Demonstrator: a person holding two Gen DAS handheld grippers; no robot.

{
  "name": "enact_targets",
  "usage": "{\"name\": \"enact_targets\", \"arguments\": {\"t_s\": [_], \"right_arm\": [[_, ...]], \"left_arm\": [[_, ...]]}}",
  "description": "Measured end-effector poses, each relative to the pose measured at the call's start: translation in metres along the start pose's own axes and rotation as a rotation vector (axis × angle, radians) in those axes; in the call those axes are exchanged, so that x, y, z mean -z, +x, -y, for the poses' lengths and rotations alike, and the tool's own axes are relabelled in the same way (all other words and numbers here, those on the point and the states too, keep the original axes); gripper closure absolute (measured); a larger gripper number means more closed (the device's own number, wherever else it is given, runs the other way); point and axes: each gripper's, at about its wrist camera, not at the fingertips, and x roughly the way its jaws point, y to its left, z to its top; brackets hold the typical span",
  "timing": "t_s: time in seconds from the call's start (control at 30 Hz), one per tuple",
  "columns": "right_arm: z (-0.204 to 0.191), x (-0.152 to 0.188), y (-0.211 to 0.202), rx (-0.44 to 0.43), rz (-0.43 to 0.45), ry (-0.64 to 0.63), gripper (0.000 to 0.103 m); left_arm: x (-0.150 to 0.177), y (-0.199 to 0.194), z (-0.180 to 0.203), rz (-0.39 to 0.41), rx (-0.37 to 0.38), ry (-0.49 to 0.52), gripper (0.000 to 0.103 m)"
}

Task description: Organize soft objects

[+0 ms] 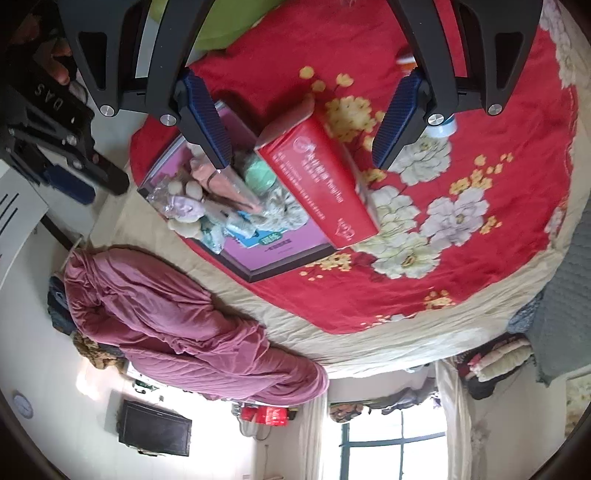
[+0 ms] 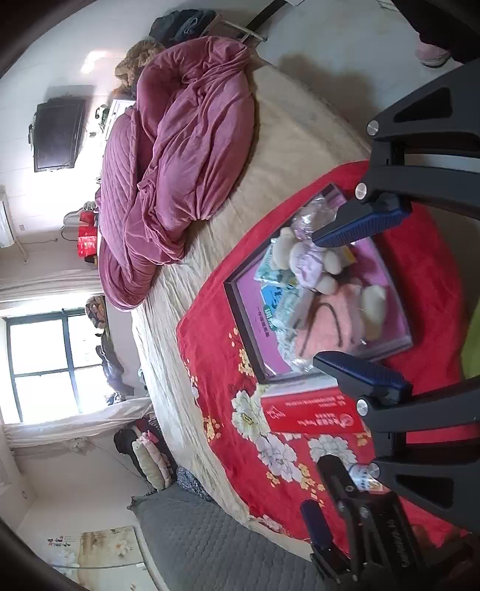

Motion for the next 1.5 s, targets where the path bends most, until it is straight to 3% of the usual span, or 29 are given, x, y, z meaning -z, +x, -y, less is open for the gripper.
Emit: {"name": "enact_targets", "arguments": {"t_s": [0.33, 0.53, 0.8, 1.23, 1.5], "right_arm": [[-0.011, 0.045, -0.020, 0.005, -0.058, 0.095, 0.045], [-0.018, 0.067, -0.020, 0.046, -0.088, 0.079, 0.044], [-0.017, 0.096, -0.025, 0.080, -0.118, 0.055, 0.044], [-0.005, 0.096, -0.067, 0.085, -0.044, 0.108, 0.044], [-0.020, 0.105, -0.062, 0.080, -0.059, 0.092, 0.044]], "left_arm": [[0.037, -0.020, -0.007, -0.024, -0.042, 0.003, 0.023], [0.057, -0.027, -0.014, -0.028, -0.060, -0.012, 0.023], [0.080, -0.032, 0.002, -0.037, -0.023, -0.014, 0.023], [0.093, -0.034, 0.018, -0.049, -0.033, -0.003, 0.023], [0.100, -0.028, 0.008, -0.054, -0.044, -0.021, 0.023]]}}
